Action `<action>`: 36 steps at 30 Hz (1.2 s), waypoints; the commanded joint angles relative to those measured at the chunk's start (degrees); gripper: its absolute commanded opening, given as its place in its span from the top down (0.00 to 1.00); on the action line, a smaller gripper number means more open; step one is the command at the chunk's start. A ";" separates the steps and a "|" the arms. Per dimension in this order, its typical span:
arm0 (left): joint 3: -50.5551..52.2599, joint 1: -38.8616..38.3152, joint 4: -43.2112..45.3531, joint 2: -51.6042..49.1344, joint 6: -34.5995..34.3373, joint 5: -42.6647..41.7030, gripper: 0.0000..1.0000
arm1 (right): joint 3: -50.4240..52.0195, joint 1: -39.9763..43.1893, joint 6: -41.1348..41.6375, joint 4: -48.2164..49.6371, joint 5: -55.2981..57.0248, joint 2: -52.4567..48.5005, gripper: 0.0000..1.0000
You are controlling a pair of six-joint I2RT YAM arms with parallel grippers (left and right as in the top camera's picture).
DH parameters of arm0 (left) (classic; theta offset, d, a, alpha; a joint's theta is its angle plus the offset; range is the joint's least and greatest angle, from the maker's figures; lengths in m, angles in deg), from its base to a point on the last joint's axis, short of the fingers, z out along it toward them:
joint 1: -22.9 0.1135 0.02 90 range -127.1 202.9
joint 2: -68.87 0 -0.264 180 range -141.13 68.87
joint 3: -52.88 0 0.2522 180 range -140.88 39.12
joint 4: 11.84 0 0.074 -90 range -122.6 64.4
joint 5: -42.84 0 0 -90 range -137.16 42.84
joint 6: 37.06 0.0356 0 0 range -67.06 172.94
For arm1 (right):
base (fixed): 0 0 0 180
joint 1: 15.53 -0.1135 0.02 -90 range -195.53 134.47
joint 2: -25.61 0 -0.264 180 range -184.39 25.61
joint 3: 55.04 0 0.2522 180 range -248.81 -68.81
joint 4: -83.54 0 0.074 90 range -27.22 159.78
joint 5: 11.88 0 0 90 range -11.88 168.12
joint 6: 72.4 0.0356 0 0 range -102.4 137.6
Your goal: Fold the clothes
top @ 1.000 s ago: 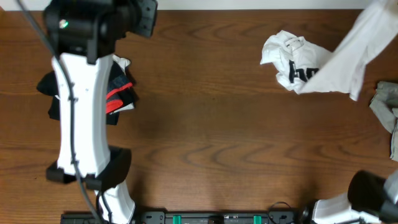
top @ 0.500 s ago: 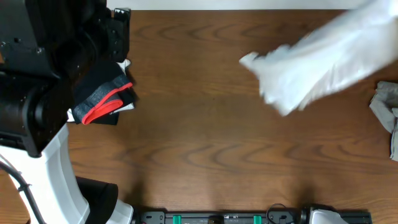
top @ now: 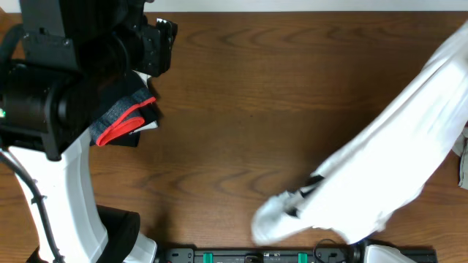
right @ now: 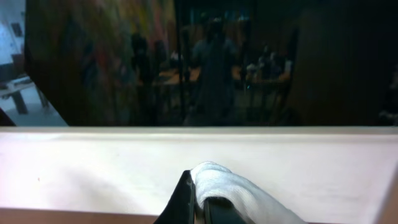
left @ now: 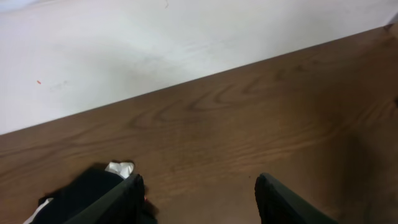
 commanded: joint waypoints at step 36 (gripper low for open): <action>11.80 0.33 -3.41 -0.33 -1.60 -12.57 0.40 | -0.15 2.86 13.92 19.08 -37.27 -6.08 0.99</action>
